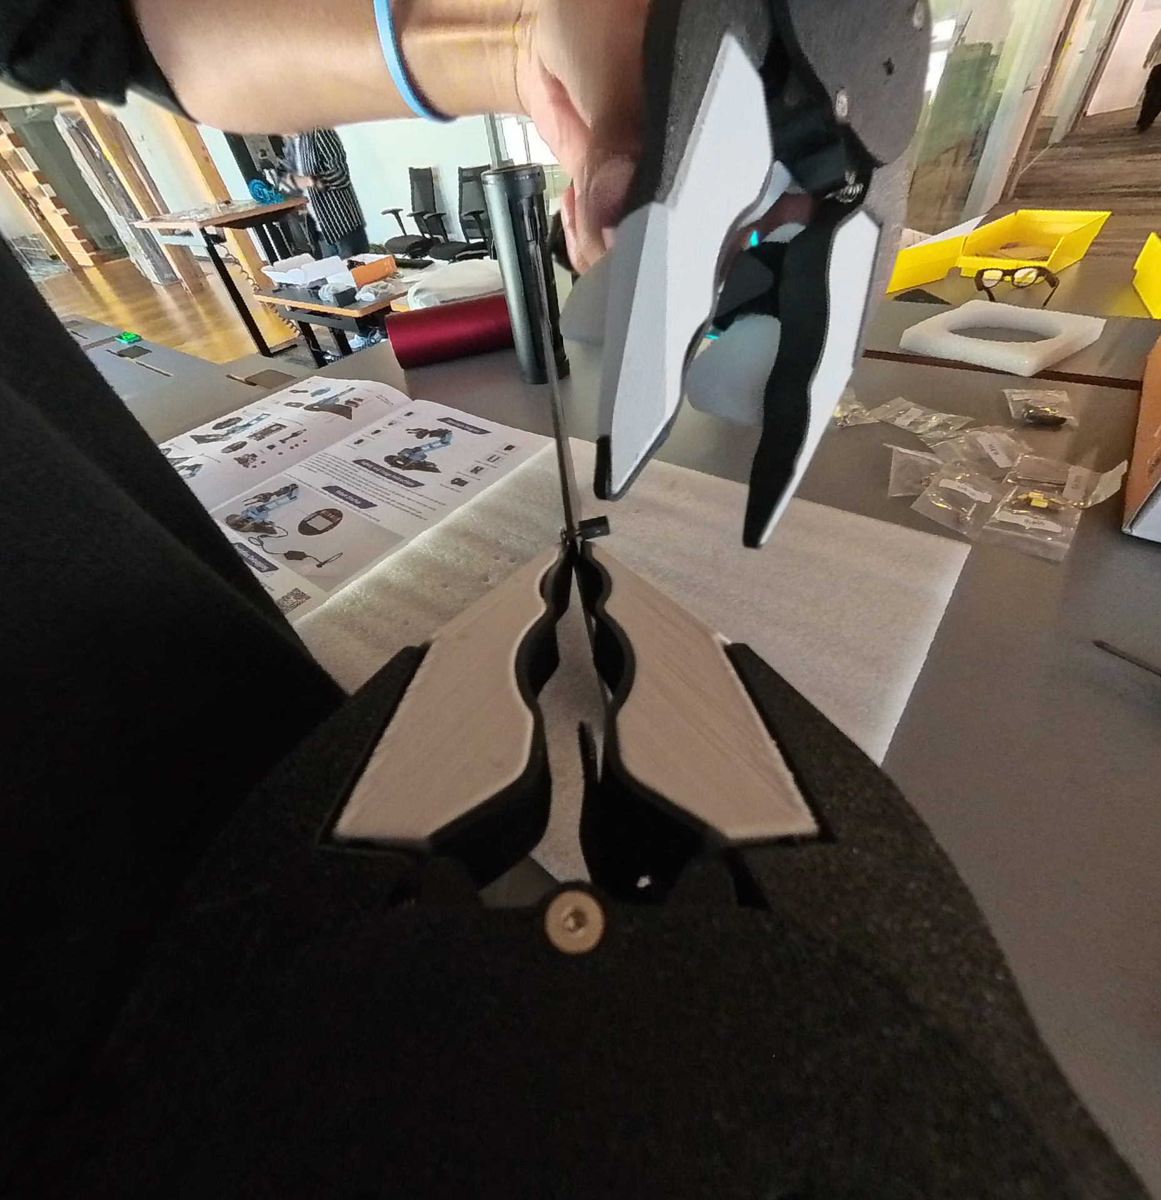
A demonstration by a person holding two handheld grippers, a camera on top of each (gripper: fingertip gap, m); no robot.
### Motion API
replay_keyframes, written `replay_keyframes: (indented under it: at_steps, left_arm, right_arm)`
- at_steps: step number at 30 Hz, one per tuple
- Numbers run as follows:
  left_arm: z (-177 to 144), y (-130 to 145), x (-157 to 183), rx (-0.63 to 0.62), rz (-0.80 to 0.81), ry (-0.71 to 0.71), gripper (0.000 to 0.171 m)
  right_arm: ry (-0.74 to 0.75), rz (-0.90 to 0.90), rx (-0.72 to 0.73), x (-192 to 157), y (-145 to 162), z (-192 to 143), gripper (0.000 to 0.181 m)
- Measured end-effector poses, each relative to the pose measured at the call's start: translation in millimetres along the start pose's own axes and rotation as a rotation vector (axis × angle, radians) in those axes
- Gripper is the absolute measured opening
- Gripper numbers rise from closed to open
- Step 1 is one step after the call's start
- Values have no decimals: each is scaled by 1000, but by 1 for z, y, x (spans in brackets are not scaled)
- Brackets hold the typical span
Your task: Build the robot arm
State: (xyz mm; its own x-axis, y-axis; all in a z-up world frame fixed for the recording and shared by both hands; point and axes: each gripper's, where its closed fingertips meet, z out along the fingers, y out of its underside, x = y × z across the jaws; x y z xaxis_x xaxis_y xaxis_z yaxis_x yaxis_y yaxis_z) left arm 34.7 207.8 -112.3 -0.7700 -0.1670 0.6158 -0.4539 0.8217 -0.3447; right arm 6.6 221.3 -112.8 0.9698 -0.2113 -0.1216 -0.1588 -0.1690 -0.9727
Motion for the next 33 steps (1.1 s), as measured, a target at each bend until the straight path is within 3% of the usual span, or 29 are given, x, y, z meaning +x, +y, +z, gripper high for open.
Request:
replay_keyframes:
  at_steps: [6, 10, 15, 26, 31, 33]
  left_arm:
    - [5, 8, -5, -53, 29, -22, 65]
    - [-5, 4, -10, -14, 18, -28, 64]
    - [10, 3, -4, -36, 47, -8, 66]
    - [8, 5, -4, -21, 65, -20, 66]
    - [-12, 6, 16, 26, 144, 24, 59]
    - [-13, 20, 27, -34, 233, 13, 53]
  right_arm:
    - [0, -6, -5, -1, 0, 0, 1]
    - [1, -3, -1, -2, 0, 0, 1]
    - [6, 1, -4, 0, 0, 0, 1]
    - [-27, 68, 23, -1, 0, -1, 2]
    - [-7, 47, 19, 1, 0, -1, 2]
    - [1, 50, 19, 2, -1, -1, 2]
